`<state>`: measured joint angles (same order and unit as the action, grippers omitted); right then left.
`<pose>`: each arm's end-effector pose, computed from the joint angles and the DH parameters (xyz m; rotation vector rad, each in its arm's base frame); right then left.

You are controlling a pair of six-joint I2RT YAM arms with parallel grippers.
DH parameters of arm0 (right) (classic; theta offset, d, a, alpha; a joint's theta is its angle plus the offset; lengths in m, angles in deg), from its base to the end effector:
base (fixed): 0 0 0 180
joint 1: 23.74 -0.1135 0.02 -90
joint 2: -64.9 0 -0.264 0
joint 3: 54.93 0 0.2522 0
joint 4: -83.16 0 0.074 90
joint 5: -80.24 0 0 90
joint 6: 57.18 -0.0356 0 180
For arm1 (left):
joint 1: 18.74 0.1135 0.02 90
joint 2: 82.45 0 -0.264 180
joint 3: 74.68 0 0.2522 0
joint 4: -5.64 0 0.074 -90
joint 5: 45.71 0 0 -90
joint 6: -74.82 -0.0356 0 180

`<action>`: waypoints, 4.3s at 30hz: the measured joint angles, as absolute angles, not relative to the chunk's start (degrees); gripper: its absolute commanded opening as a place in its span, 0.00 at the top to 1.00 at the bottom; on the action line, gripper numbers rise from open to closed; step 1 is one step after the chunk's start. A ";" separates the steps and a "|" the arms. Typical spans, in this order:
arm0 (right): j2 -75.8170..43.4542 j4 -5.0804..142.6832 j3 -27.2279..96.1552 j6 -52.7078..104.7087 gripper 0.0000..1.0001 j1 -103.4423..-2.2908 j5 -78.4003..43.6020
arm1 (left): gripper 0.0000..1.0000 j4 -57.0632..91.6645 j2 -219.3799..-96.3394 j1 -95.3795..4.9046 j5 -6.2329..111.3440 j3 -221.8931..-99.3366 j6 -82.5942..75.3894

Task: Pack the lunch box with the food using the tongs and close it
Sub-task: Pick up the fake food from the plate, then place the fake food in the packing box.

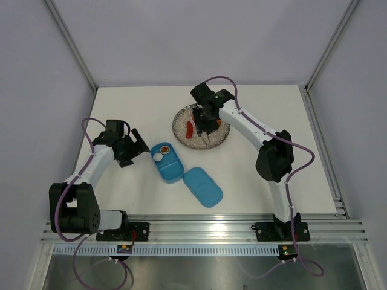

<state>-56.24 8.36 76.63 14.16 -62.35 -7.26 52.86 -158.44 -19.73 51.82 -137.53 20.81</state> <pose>0.3541 0.2808 0.2863 -0.4576 2.6795 0.2441 0.2556 -0.0091 0.2173 -0.7572 2.5558 -0.3900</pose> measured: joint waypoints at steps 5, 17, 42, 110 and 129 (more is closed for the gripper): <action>-59.81 8.25 79.01 14.18 0.52 -61.78 -9.31 | 0.08 52.99 -158.44 -19.73 51.82 -137.53 20.78; -65.60 8.73 80.15 13.50 0.51 -61.76 -11.71 | 0.08 53.16 -158.83 -19.73 51.80 -137.53 20.37; -73.77 7.60 87.86 12.24 0.78 -61.56 -13.81 | 0.08 53.14 -159.44 -19.73 51.82 -137.53 20.37; -51.92 10.77 61.61 45.90 0.94 -82.11 -12.13 | 0.08 54.08 -158.90 -19.73 52.26 -137.55 20.19; -52.61 10.81 61.52 45.94 0.62 -82.11 -10.73 | 0.08 54.10 -158.88 -19.73 52.26 -137.55 20.19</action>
